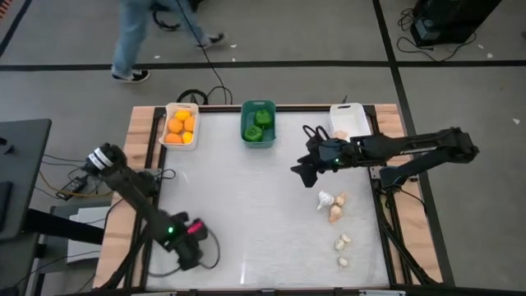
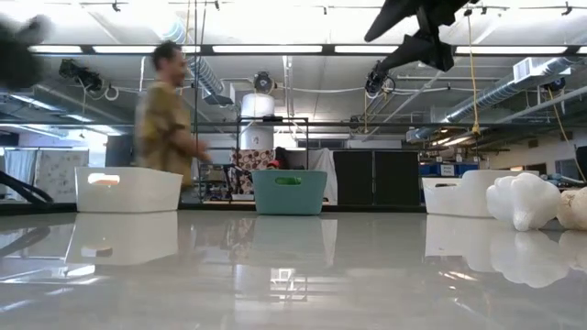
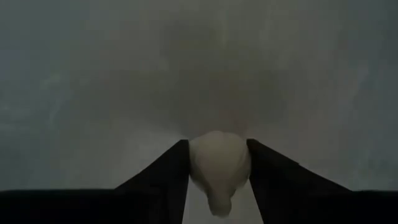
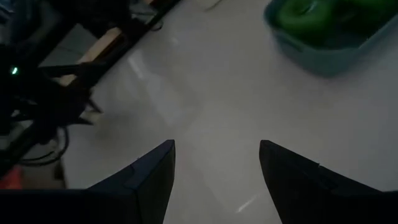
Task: Sort produce into baskets
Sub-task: Put the bottom left white garlic into the right white bin
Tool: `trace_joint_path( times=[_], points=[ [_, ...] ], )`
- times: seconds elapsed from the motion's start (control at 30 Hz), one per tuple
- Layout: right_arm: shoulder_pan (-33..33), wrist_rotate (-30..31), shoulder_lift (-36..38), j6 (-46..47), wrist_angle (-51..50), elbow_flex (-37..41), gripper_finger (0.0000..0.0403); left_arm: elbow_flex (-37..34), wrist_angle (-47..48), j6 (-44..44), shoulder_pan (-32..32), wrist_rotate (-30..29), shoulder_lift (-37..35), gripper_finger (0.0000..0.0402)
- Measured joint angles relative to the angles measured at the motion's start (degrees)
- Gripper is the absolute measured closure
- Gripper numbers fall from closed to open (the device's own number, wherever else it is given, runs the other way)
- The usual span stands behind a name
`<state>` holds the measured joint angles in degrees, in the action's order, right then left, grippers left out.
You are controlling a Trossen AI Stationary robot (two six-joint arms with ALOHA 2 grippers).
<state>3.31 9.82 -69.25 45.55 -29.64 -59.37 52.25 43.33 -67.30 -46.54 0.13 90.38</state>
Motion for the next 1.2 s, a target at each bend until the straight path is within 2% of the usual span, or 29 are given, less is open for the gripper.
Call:
trace_joint_path(
  times=[0.23,0.5,0.63,0.8,1.0,1.2],
  points=[
    [0.91,-7.56,-4.03,3.39,2.6,-0.02,0.0159,-0.01,-4.8,8.03,10.57,-15.43,-7.17,0.0243],
    [1.97,-13.09,-6.73,6.28,12.68,-0.02,0.0159,0.0,-24.97,31.41,20.59,-21.58,-9.04,0.0243],
    [1.81,-13.72,-5.78,7.01,14.0,-0.02,0.0159,0.42,-32.52,38.59,25.2,-22.98,-9.04,0.0243],
    [0.66,-17.0,-4.83,7.87,14.97,-0.02,0.0159,2.37,-39.16,42.09,30.53,-23.05,-9.08,0.0243],
    [-0.14,-18.4,-5.09,10.68,19.85,-0.02,0.0159,2.6,-51.9,56.23,32.36,-22.51,-9.08,0.0243],
    [-0.13,-18.91,-5.41,12.82,24.75,-0.02,0.0159,2.62,-56.15,64.02,33.08,-22.41,-9.08,0.0243]
  ],
)
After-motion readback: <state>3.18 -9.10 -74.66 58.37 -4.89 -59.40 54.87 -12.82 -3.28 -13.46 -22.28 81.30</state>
